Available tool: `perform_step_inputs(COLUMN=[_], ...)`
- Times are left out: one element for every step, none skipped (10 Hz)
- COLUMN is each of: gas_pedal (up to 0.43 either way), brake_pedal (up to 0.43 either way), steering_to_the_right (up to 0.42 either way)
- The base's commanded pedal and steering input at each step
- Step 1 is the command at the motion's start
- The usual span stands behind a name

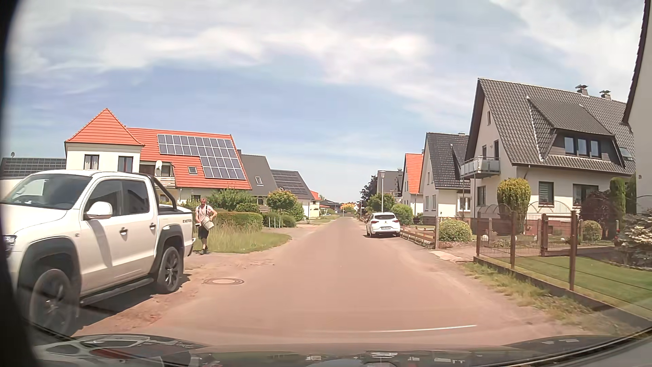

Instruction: Follow the waypoints while adhering to traffic rules and regulations

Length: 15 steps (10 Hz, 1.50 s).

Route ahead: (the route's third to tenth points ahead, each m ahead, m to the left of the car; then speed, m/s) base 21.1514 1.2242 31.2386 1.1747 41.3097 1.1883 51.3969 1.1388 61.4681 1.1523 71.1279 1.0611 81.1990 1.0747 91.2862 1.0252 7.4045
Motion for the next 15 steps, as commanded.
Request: perform_step_inputs(gas_pedal=[0.118, 0.118, 0.118, 0.118, 0.118, 0.118, 0.118, 0.118, 0.118, 0.118, 0.118, 0.118, 0.118, 0.130, 0.130], brake_pedal=[0.000, 0.000, 0.000, 0.000, 0.000, 0.000, 0.000, 0.000, 0.000, 0.000, 0.000, 0.000, 0.000, 0.000, 0.000], steering_to_the_right=[-0.002, -0.002, -0.002, -0.002, -0.002, -0.002, -0.002, -0.002, -0.002, -0.002, -0.002, -0.002, -0.002, -0.002, -0.002])
